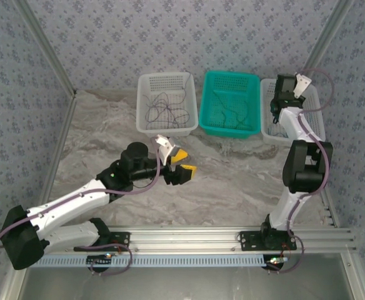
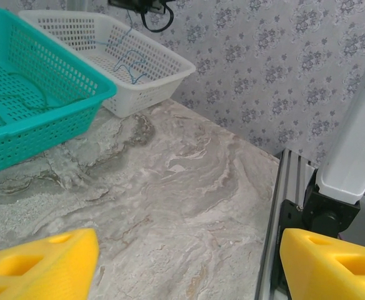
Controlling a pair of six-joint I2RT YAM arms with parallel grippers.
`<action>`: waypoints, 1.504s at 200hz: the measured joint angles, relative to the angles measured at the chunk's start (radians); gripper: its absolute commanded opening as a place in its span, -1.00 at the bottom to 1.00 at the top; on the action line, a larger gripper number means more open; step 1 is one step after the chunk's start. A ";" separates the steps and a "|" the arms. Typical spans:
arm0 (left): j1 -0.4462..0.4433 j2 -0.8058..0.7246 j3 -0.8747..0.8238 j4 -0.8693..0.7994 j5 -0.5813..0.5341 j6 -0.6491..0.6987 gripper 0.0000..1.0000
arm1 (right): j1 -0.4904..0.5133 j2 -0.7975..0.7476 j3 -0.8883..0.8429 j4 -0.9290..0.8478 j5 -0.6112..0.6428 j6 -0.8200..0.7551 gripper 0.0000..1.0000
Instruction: Untangle the cables
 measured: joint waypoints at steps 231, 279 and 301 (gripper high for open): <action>0.507 -0.237 -0.416 -0.046 -1.054 0.146 0.74 | 0.360 -0.546 -0.977 0.465 -0.013 -0.231 0.99; 0.752 -0.052 -0.480 0.202 -0.810 0.176 0.73 | 0.263 -0.504 -0.979 0.627 -0.073 -0.292 0.98; 0.778 0.096 -0.469 0.286 -0.725 0.202 0.73 | 0.223 -0.522 -0.988 0.632 -0.084 -0.293 0.99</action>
